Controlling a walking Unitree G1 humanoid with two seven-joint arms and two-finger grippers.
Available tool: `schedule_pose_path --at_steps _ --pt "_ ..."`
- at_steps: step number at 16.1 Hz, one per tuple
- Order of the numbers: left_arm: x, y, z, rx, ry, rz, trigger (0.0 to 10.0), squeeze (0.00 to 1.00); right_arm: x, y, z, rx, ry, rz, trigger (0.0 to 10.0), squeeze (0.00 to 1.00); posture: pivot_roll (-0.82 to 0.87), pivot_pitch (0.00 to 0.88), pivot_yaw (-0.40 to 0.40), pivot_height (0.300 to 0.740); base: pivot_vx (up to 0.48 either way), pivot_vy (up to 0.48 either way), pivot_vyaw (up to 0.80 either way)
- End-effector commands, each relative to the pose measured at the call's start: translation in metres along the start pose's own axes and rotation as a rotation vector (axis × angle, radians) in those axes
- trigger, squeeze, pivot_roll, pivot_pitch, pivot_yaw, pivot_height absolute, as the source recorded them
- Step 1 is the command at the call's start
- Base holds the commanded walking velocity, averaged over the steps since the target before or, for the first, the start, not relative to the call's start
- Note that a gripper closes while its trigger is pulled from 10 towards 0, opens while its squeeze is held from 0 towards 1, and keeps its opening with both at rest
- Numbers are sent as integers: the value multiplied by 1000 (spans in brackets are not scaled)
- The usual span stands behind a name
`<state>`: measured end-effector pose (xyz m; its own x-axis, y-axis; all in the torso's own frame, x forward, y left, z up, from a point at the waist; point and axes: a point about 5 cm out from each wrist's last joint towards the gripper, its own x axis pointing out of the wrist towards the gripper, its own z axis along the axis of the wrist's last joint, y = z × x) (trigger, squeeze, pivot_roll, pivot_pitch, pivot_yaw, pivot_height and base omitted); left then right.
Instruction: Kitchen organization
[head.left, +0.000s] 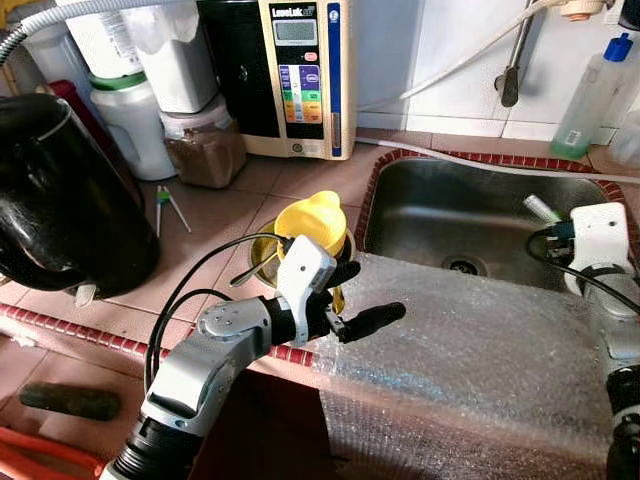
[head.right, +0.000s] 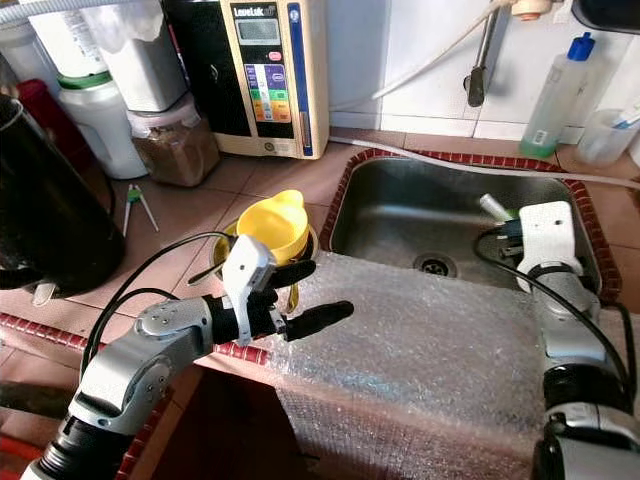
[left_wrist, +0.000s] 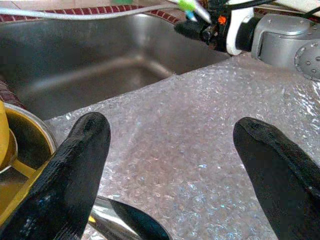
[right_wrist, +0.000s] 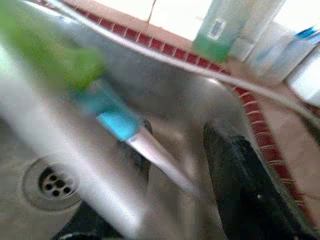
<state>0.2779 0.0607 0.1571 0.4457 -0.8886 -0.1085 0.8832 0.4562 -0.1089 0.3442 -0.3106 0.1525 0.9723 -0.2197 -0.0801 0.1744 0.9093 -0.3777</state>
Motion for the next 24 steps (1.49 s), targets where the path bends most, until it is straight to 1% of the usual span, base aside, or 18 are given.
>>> schedule_pose_path --at_steps 1,2,5,7,8,9,12,14,15,16,17,18,19,21,22,23,24 --pt "-2 -1 3 22 7 -2 10000 0 4 2 6 11 -11 33 10000 1000 -8 49 72 740 0 0 0" --pt "-2 -1 3 21 9 1 10000 0 5 4 6 11 -5 52 10000 1000 -8 49 71 740 0 0 0" --pt "-2 -1 2 17 14 2 10000 0 7 9 11 46 -30 81 10000 1000 -10 49 71 740 0 0 0" --pt "-1 -2 2 15 16 -5 10000 0 7 11 10 61 -24 110 10000 1000 -15 47 74 740 0 0 0" --pt "0 -2 2 14 13 -5 10000 0 7 12 9 50 -18 118 10000 1000 -20 47 75 740 0 0 0" --pt "1 -2 3 13 8 -3 10000 0 6 12 7 63 1 120 10000 1000 -20 47 75 740 0 0 0" --pt "3 -2 3 12 7 -2 10000 0 5 7 4 93 4 109 10000 1000 -28 45 75 740 0 0 0" --pt "3 -4 1 11 8 -8 10000 0 5 0 5 97 8 82 10000 1000 -29 44 77 740 0 0 0" --pt "3 -3 1 10 6 -7 10000 0 4 0 5 87 19 97 10000 1000 -29 44 78 740 0 0 0" --pt "3 0 2 19 -3 16 10000 0 4 -4 8 84 9 66 10000 1000 -29 44 78 740 0 0 0" --pt "3 2 3 23 -8 27 10000 0 4 -1 7 76 25 103 10000 1000 -29 44 78 740 0 0 0" --pt "4 4 3 22 -15 43 10000 0 4 3 6 29 46 141 10000 1000 -33 44 78 740 0 0 0" --pt "5 3 3 16 -14 43 10000 0 6 0 9 64 41 116 10000 1000 -35 43 76 740 0 0 0" --pt "5 1 1 18 -10 35 10000 0 6 0 8 63 61 134 10000 1000 -36 43 73 740 0 0 0" --pt "5 0 0 19 -6 33 10000 0 6 2 5 68 88 156 10000 1000 -36 42 71 740 0 0 0" --pt "5 0 0 19 -2 32 10000 0 5 3 2 54 109 162 10000 1000 -37 42 71 740 0 0 0" --pt "5 -1 -1 21 0 30 10000 0 6 -5 2 52 115 89 10000 1000 -34 42 70 740 0 0 0"
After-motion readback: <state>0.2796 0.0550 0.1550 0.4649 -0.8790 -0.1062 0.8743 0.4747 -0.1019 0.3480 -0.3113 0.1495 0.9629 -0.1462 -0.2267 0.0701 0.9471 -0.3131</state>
